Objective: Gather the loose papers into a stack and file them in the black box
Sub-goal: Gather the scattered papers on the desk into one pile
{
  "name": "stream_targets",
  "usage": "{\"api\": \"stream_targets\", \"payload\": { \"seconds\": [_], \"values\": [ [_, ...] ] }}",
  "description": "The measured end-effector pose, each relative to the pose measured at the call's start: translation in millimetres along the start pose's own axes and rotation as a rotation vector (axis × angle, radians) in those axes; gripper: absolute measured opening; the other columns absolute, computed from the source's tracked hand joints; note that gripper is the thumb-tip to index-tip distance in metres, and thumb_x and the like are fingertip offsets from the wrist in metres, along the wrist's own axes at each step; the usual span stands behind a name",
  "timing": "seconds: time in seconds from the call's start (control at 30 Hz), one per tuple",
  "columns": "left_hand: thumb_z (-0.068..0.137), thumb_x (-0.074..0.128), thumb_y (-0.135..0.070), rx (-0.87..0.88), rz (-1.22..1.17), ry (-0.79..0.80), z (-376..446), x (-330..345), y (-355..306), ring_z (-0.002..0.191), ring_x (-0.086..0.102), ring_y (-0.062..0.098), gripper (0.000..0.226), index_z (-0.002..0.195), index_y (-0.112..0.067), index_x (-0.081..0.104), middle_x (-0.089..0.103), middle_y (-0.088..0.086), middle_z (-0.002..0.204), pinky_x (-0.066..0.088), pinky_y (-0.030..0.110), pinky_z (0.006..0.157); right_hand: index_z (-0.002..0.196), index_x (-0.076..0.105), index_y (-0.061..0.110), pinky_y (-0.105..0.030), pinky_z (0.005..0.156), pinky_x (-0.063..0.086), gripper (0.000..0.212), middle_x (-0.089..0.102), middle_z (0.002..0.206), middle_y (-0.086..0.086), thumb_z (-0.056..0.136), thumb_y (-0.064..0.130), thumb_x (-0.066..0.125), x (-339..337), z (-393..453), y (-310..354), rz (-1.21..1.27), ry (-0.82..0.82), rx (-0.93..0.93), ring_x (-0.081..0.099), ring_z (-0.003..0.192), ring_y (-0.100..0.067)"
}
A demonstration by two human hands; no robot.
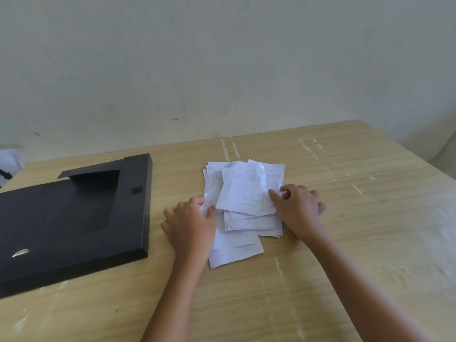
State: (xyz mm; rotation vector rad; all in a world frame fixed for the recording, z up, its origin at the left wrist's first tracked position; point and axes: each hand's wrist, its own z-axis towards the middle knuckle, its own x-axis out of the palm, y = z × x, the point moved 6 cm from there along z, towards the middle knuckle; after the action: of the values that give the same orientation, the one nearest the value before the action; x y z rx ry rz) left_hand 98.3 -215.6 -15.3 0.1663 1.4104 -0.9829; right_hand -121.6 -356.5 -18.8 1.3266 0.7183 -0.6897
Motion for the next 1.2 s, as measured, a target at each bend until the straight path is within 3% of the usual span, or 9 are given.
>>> {"api": "stream_targets", "payload": {
  "seconds": [0.13,0.27,0.47,0.57,0.7,0.83,1.0,1.1,1.2],
  "values": [
    [0.091,0.065,-0.037,-0.004,-0.229,0.045,17,4,1,0.090,0.066,0.013,0.021,0.111,-0.032,0.071,0.071,-0.018,0.088,0.049,0.037,0.085,0.119,0.064,0.026,-0.041,0.089,0.025,0.045,0.059,0.114,0.002,0.088,0.058,0.055,6,-7,5,-0.084,-0.045,-0.108,0.040,0.113,-0.026],
    [0.091,0.065,-0.038,0.019,-0.243,0.009,27,7,-5,0.083,0.067,0.011,0.017,0.102,-0.032,0.075,0.073,-0.016,0.086,0.054,0.034,0.076,0.121,0.064,0.031,-0.043,0.093,0.026,0.043,0.056,0.120,0.005,0.089,0.057,0.053,8,-7,11,-0.132,-0.031,-0.140,0.039,0.116,-0.026],
    [0.100,0.039,-0.040,-0.076,-0.367,-0.059,33,8,-17,0.109,0.055,0.027,0.036,0.109,-0.024,0.070,0.069,-0.003,0.105,0.047,0.043,0.089,0.113,0.065,0.016,-0.045,0.104,0.026,0.041,0.048,0.132,-0.008,0.097,0.045,0.040,1,-4,7,0.067,-0.083,-0.012,0.034,0.125,-0.030],
    [0.100,0.028,-0.055,-0.110,-0.221,0.158,38,19,-33,0.125,0.043,0.035,0.057,0.122,-0.020,0.068,0.061,0.009,0.128,0.038,0.048,0.101,0.101,0.065,0.012,-0.045,0.103,0.025,0.047,0.046,0.129,-0.009,0.099,0.045,0.032,7,-4,13,0.012,-0.037,0.028,0.033,0.123,-0.029],
    [0.097,0.035,-0.062,-0.013,-0.181,0.372,20,38,-62,0.137,0.028,0.033,0.060,0.144,-0.025,0.048,0.039,0.005,0.151,0.025,0.045,0.111,0.100,0.064,0.017,-0.045,0.105,0.024,0.044,0.047,0.129,-0.007,0.099,0.045,0.030,8,-9,15,0.051,0.039,0.004,0.033,0.122,-0.028],
    [0.101,0.044,-0.045,-0.046,-0.393,0.165,15,16,-41,0.139,0.032,0.034,0.059,0.151,-0.015,0.040,0.045,0.011,0.151,0.030,0.043,0.111,0.106,0.062,0.017,-0.046,0.109,0.023,0.040,0.045,0.137,-0.009,0.096,0.045,0.035,-2,-1,9,0.206,0.127,0.107,0.031,0.130,-0.030],
    [0.100,0.029,-0.048,0.022,-0.058,0.134,-30,8,-10,0.143,0.029,0.035,0.064,0.146,-0.005,0.040,0.045,0.013,0.148,0.026,0.047,0.118,0.115,0.061,0.017,-0.043,0.106,0.022,0.044,0.045,0.134,-0.009,0.097,0.051,0.041,4,-11,14,0.048,0.114,0.000,0.032,0.127,-0.030],
    [0.101,0.017,-0.057,0.006,0.002,0.256,-51,20,-22,0.155,0.005,0.034,0.079,0.156,-0.001,0.023,0.017,0.020,0.165,0.003,0.051,0.125,0.123,0.058,0.017,-0.043,0.105,0.024,0.043,0.046,0.133,-0.010,0.098,0.048,0.042,8,-25,19,-0.005,0.074,-0.044,0.035,0.125,-0.031],
    [0.102,0.017,-0.059,0.045,-0.131,0.299,-55,21,-36,0.156,-0.010,0.021,0.083,0.161,-0.004,-0.002,-0.002,0.010,0.170,-0.009,0.046,0.125,0.129,0.055,0.014,-0.042,0.105,0.023,0.045,0.045,0.135,-0.011,0.099,0.045,0.043,11,-36,25,-0.001,0.097,-0.073,0.034,0.127,-0.031]
  ]
}}
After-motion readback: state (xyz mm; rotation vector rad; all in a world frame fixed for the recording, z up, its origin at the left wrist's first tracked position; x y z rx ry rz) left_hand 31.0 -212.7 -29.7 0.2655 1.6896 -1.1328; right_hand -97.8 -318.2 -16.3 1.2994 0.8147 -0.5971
